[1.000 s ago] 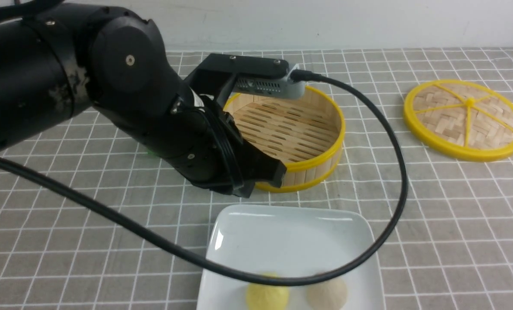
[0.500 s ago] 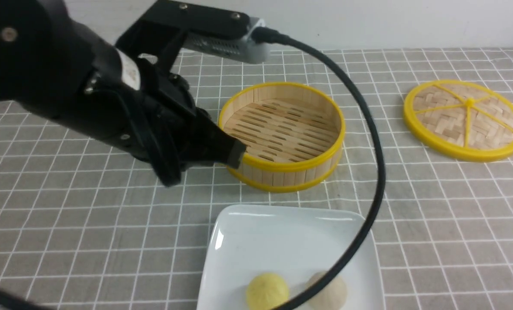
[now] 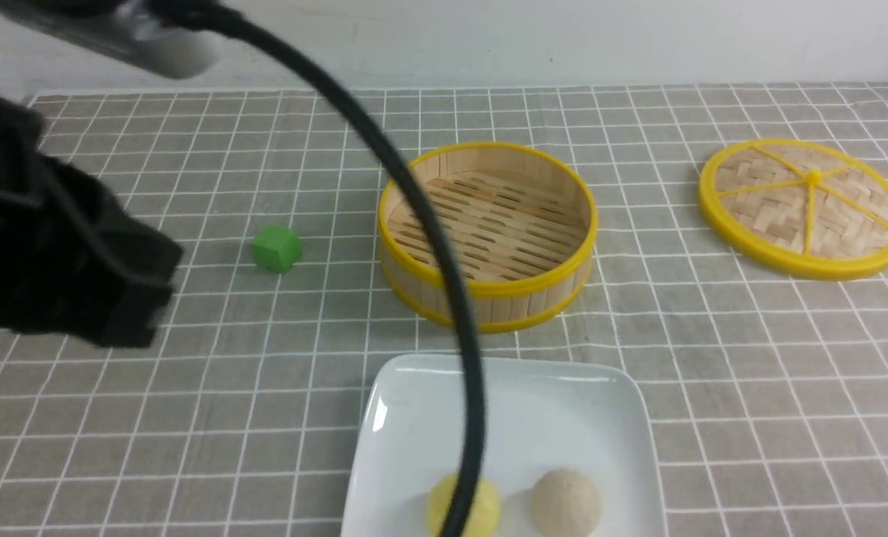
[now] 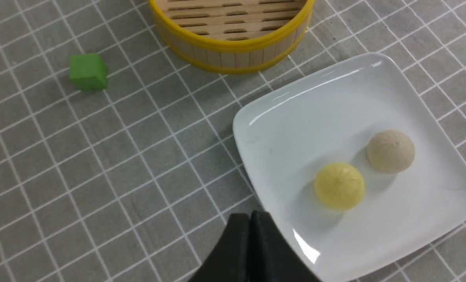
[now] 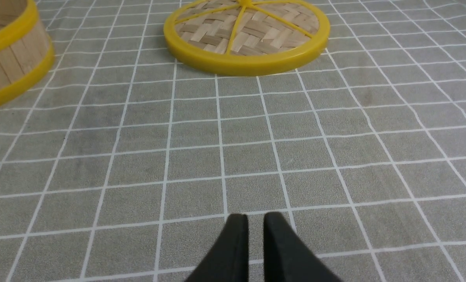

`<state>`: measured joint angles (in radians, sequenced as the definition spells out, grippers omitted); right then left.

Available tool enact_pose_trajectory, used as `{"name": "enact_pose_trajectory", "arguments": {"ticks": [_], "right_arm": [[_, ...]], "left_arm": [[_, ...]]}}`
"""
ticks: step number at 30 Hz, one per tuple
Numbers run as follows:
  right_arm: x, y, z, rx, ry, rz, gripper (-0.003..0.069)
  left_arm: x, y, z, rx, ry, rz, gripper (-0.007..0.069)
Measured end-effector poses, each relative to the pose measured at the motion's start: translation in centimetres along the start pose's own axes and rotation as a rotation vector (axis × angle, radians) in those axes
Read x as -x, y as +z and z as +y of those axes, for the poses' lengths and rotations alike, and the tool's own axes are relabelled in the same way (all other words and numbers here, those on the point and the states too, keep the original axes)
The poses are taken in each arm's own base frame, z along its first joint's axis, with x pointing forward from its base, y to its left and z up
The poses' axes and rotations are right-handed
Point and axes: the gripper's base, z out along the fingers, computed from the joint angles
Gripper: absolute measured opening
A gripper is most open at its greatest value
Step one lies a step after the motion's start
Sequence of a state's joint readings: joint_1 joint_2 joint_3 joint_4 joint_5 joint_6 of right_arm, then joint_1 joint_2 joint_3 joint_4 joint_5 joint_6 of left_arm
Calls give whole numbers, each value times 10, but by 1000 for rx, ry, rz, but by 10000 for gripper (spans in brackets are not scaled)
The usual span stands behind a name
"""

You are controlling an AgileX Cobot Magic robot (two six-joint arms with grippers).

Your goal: Put the steamed buns into the plate on the grey tablecloth.

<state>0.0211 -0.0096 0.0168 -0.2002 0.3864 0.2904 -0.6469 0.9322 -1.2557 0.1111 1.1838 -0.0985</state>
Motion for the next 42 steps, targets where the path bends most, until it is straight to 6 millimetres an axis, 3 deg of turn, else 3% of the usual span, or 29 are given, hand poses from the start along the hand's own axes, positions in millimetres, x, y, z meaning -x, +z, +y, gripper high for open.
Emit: {"name": "enact_pose_trajectory", "arguments": {"ticks": [3,5,8,13,18,22,28,38,42], "right_arm": [[0,0,0,0,0,-1,88],[0,0,0,0,0,-1,90],[0,0,0,0,0,-1,95],[0,0,0,0,0,-1,104],[0,0,0,0,0,-1,109],[0,0,0,0,1,-1,114],[0,0,0,0,1,-1,121],[0,0,0,0,1,-1,132],[0,0,0,0,1,-1,138]], "left_arm": [[-22,-20,6,27,-35,-22,8],[-36,-25,7,29,-60,-34,8],[-72,-25,8,7,-86,-90,8],[-128,6,2,-87,-186,-247,8],[-159,36,-2,-168,-320,-452,11],[-168,57,-4,-223,-369,-588,15],[-188,80,-5,-206,-349,-549,20],[-197,88,-2,-132,-255,-506,24],[-200,90,7,-3,-255,-482,32]]}}
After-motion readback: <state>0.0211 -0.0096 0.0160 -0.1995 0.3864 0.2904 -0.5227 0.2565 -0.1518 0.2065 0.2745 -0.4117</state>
